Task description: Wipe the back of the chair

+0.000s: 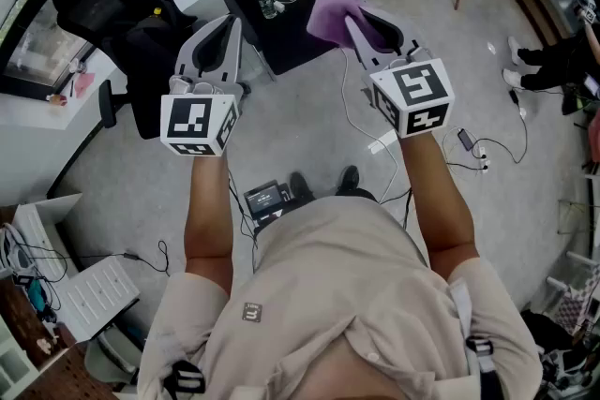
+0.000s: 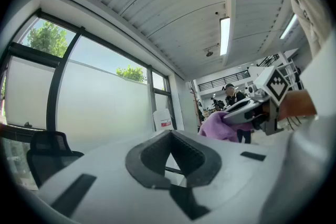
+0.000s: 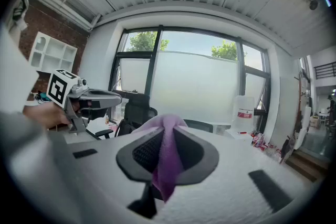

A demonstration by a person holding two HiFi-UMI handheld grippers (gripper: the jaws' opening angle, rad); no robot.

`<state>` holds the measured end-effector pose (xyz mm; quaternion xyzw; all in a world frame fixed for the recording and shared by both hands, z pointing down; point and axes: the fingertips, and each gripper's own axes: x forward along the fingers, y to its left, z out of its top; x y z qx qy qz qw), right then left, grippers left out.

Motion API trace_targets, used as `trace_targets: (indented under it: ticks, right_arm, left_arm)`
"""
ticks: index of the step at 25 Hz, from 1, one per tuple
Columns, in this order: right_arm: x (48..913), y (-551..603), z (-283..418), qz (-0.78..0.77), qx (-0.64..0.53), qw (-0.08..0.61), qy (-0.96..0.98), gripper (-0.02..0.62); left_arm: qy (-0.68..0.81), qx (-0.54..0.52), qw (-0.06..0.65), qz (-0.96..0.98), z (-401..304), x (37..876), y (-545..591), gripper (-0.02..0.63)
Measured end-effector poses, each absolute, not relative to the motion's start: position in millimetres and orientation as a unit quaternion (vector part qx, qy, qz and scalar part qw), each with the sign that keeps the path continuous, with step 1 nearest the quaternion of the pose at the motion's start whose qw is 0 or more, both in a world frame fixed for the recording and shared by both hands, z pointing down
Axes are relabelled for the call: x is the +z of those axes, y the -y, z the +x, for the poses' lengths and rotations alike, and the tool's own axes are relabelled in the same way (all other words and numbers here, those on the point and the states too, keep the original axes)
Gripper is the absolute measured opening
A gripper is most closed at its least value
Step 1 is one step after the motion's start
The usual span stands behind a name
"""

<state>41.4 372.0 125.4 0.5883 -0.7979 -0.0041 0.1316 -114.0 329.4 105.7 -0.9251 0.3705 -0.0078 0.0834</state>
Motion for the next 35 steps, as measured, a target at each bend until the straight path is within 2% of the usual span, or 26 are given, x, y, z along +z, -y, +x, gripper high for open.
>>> trace_targets:
  ticks: [16,24,35]
  right_arm:
    - [133.9,-349.6,33.2,0.595,0.007,0.129,0.793,0.038]
    - [130.2,-328.7,28.8,0.597,0.021,0.096,0.796,0.044]
    - [143.9,-250.1,67.2,0.573,0.031,0.085,0.814,0.043]
  left_arm:
    - [-0.363,-0.007,0.08,-0.928,-124.2,113.0,-307.1,0.008]
    - [-0.357,-0.005,0.077,-0.931,-127.1,117.0,-290.9,0.008]
    - [-0.383,-0.029,0.074,-0.92,-95.8,129.0,-232.4,0.008]
